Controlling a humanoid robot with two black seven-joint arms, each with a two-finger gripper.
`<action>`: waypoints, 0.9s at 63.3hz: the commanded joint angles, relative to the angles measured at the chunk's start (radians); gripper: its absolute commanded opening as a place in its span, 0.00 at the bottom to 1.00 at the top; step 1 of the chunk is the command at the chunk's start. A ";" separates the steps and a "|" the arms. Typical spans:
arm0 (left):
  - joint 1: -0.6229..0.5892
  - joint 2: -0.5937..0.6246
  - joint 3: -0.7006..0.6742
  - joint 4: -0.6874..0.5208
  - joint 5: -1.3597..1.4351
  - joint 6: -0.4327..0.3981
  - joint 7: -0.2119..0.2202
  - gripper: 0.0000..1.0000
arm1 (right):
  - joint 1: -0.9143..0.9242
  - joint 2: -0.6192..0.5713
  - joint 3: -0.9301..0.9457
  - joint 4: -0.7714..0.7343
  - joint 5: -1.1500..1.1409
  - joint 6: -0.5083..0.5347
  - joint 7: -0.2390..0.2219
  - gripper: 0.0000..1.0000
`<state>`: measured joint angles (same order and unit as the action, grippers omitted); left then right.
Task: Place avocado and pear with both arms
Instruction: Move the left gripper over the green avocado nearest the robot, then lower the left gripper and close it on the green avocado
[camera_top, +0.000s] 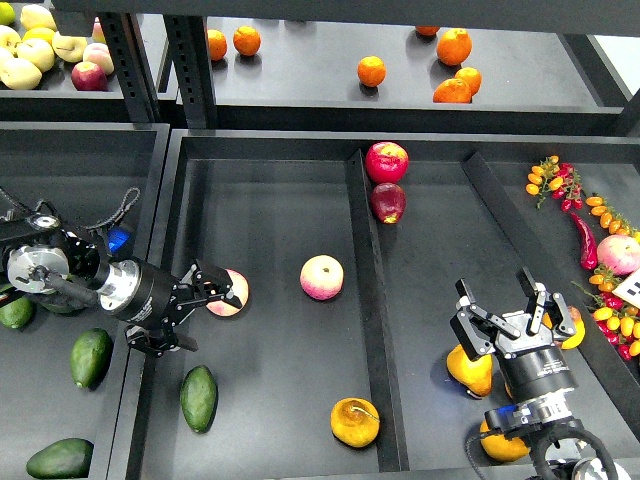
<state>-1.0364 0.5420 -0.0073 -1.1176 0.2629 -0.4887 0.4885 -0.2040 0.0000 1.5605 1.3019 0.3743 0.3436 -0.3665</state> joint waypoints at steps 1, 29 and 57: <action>-0.004 -0.001 0.033 -0.008 0.064 0.000 0.000 0.99 | 0.002 0.000 0.000 -0.003 0.000 -0.001 0.000 1.00; -0.024 -0.028 0.174 0.005 0.154 0.000 0.000 0.99 | 0.074 0.000 -0.014 -0.003 0.002 -0.081 0.008 1.00; -0.051 -0.040 0.214 0.007 0.216 0.000 0.000 0.99 | 0.172 0.000 -0.016 -0.003 0.011 -0.092 0.011 1.00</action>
<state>-1.0867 0.5086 0.2013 -1.1135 0.4768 -0.4887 0.4887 -0.0374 0.0000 1.5436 1.3011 0.3835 0.2520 -0.3559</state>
